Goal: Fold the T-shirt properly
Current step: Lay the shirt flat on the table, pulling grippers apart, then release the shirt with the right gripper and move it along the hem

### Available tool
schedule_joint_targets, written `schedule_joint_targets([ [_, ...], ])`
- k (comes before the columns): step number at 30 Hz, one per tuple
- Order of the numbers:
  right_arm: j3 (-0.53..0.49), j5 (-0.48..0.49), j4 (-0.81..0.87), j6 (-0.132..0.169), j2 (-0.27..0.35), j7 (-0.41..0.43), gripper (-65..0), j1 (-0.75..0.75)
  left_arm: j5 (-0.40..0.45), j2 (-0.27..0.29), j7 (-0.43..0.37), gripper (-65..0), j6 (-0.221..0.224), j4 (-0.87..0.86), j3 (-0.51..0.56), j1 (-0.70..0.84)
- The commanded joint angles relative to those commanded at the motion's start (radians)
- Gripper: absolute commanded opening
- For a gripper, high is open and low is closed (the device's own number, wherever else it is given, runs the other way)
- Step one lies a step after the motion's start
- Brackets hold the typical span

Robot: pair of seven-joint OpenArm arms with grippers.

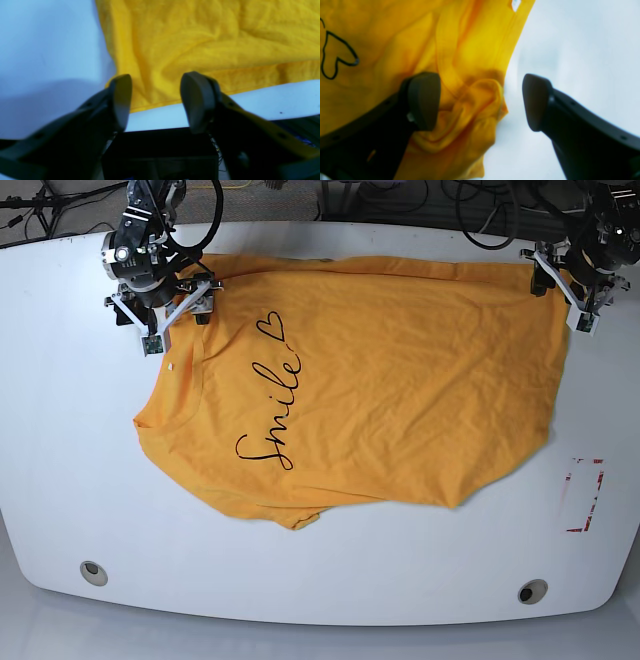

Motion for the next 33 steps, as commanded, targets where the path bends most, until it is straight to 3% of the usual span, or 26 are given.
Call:
schedule_joint_targets([
  [3,0.0,0.0,0.0,0.002,0.0,0.0,-16.3,0.031,-0.002,-0.002,0.0,-19.0,0.0,0.002,-0.006,0.0],
  [9,0.005,-0.009,-0.029,0.002,0.005,0.0,-16.3,0.149,-0.003,-0.005,0.0,-19.2,0.0,0.005,-0.005,-0.035],
  [17,0.003,-0.008,-0.282,0.005,0.058,0.015,-16.5,0.411,0.0,0.002,0.0,-19.2,0.0,0.002,-0.006,-0.149],
  [28,-0.002,-0.009,-0.793,0.008,0.181,0.244,-16.6,0.724,0.002,0.002,0.0,-19.2,0.002,0.002,-0.006,-0.203],
  [33,-0.003,-0.009,-1.042,0.008,0.249,0.39,-16.6,0.835,0.002,0.0,0.0,-19.2,0.002,0.0,-0.006,-0.199],
])
